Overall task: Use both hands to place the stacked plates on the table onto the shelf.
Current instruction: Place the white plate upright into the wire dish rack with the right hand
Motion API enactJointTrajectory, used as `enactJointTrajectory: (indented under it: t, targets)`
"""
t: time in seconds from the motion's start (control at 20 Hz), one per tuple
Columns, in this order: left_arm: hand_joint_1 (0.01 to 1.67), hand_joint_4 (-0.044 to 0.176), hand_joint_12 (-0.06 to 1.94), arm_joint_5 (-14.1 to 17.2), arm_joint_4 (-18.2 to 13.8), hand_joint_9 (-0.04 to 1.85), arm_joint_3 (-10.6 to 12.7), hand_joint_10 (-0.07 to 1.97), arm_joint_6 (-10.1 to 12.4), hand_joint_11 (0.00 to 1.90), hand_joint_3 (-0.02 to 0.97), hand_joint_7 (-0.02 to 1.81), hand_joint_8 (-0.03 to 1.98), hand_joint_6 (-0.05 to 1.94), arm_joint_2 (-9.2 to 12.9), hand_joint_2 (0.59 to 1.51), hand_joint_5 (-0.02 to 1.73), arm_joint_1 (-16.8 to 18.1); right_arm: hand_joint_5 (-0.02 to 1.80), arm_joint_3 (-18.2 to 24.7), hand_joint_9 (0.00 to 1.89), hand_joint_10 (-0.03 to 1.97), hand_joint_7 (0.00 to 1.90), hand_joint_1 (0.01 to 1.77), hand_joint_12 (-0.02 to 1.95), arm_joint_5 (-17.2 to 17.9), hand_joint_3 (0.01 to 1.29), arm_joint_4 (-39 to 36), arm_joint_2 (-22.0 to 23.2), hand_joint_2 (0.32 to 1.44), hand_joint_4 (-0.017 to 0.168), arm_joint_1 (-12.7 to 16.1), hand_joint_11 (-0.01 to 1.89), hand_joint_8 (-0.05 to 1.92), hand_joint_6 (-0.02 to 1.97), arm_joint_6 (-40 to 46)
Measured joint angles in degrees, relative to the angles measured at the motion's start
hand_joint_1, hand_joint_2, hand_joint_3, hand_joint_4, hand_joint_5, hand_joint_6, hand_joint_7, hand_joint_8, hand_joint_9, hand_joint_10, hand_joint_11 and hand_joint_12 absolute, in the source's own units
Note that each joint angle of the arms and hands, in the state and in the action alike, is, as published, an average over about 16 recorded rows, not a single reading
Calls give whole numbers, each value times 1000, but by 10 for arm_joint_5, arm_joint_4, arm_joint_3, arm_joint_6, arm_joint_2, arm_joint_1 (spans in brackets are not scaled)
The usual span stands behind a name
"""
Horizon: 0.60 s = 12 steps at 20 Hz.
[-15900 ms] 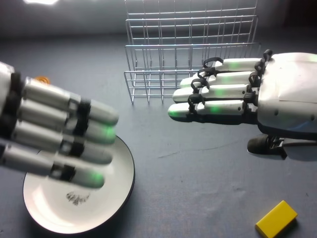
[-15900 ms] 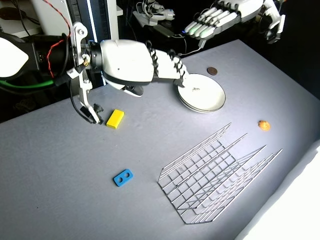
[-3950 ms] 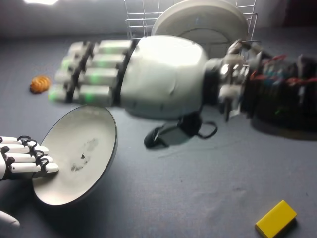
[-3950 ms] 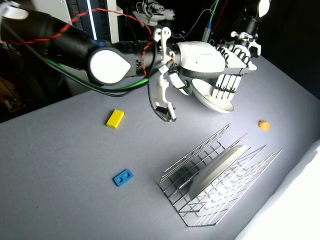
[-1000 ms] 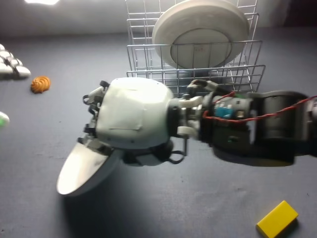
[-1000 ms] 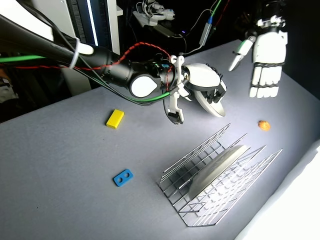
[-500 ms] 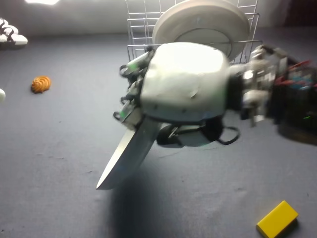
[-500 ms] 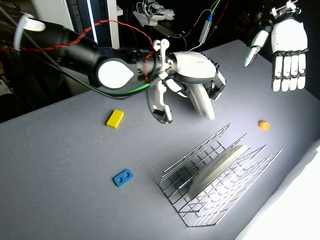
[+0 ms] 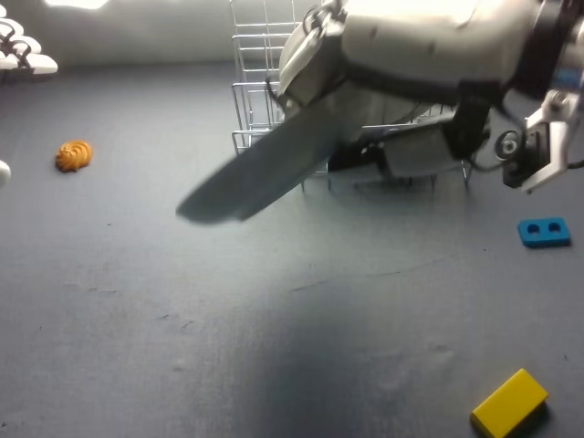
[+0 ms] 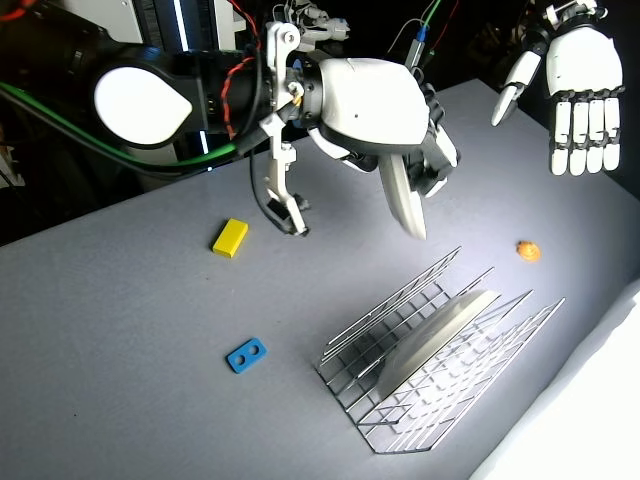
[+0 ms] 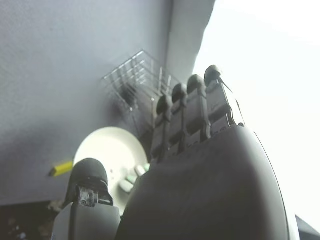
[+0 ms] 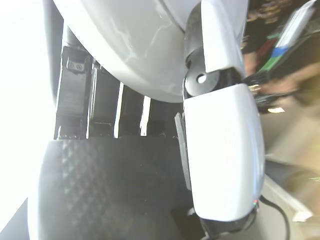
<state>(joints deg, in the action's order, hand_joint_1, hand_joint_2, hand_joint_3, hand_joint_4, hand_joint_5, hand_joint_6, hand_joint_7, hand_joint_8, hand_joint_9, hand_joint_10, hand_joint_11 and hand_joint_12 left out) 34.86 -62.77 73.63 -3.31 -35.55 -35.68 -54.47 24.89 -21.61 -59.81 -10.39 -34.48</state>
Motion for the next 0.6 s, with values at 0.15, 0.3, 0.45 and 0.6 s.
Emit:
enactJointTrajectory:
  t: [0.15,0.3,0.45,0.6]
  targets:
    - [19,3,16,19,-21,79,0,11,-1,29,17,127,0,16,0,1200,130,7,966,-12,1193,0,1066,1201,1047,-15,13,18,7,998,15,19,681,903,914,52]
    - [19,3,16,48,-51,86,0,11,-1,30,16,132,0,16,-2,1200,134,19,960,-27,1194,0,1060,1202,1037,-32,14,36,8,998,16,35,683,908,921,95]
    - [19,3,16,84,-85,89,0,11,-1,30,15,132,0,16,-7,1199,134,38,957,-44,1190,0,1053,1203,1036,-48,14,53,5,998,16,49,683,915,925,126]
    - [19,3,15,126,-123,87,-1,11,-1,29,14,127,0,16,-15,1198,129,65,958,-59,1185,0,1046,1204,1032,-61,14,71,0,999,17,57,683,918,926,142]
